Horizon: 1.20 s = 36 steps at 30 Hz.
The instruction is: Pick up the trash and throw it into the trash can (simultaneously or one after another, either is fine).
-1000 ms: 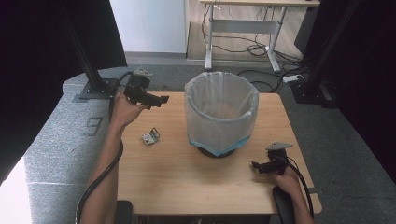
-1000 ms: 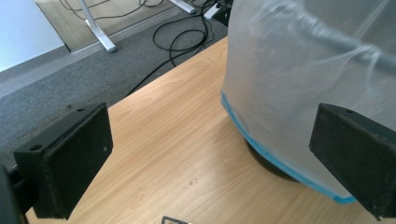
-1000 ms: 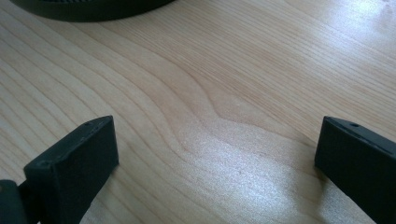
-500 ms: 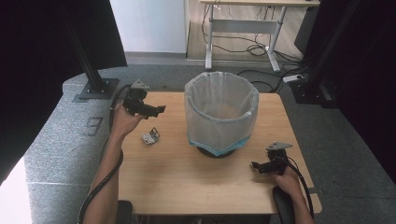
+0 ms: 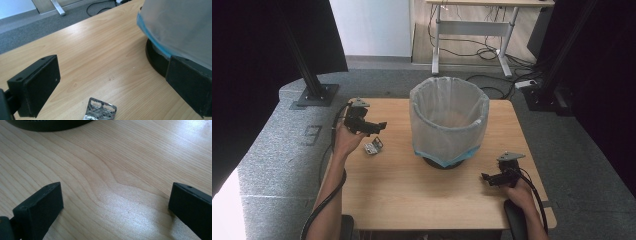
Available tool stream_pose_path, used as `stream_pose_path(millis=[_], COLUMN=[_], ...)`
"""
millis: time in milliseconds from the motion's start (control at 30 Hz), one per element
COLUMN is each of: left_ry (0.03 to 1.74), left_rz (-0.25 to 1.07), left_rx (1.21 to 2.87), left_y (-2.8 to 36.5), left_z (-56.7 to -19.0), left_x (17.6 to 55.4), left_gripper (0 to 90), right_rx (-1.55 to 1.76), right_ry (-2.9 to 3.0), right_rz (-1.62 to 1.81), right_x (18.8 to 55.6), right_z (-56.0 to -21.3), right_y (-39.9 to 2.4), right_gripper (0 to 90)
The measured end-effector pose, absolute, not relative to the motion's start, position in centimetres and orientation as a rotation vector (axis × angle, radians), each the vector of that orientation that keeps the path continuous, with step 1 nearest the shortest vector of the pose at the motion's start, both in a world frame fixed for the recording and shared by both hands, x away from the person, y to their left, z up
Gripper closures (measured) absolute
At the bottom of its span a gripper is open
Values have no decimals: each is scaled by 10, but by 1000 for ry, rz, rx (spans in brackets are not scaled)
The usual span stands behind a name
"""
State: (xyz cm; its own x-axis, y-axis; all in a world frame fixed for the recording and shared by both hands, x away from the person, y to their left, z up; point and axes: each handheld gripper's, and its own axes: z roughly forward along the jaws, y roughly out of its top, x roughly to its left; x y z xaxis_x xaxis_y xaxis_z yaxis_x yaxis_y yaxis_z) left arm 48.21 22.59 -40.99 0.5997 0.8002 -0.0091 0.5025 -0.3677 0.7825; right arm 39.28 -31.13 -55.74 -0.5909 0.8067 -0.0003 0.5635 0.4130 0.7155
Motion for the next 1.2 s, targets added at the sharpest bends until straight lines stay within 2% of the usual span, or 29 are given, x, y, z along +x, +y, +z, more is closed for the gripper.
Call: stream_pose_path(millis=[733,1200], left_ry=[1109,1131], left_rz=[435,403], left_rx=[2038,2095], left_y=[243,243], left_z=[-477,-514], left_x=[488,491], left_gripper=[0,0], right_rx=[1181,1182], right_ry=[2328,2325], right_rz=[980,985], right_x=[393,393], right_z=[-557,-558], right_y=[-311,-311], right_gripper=[0,0])
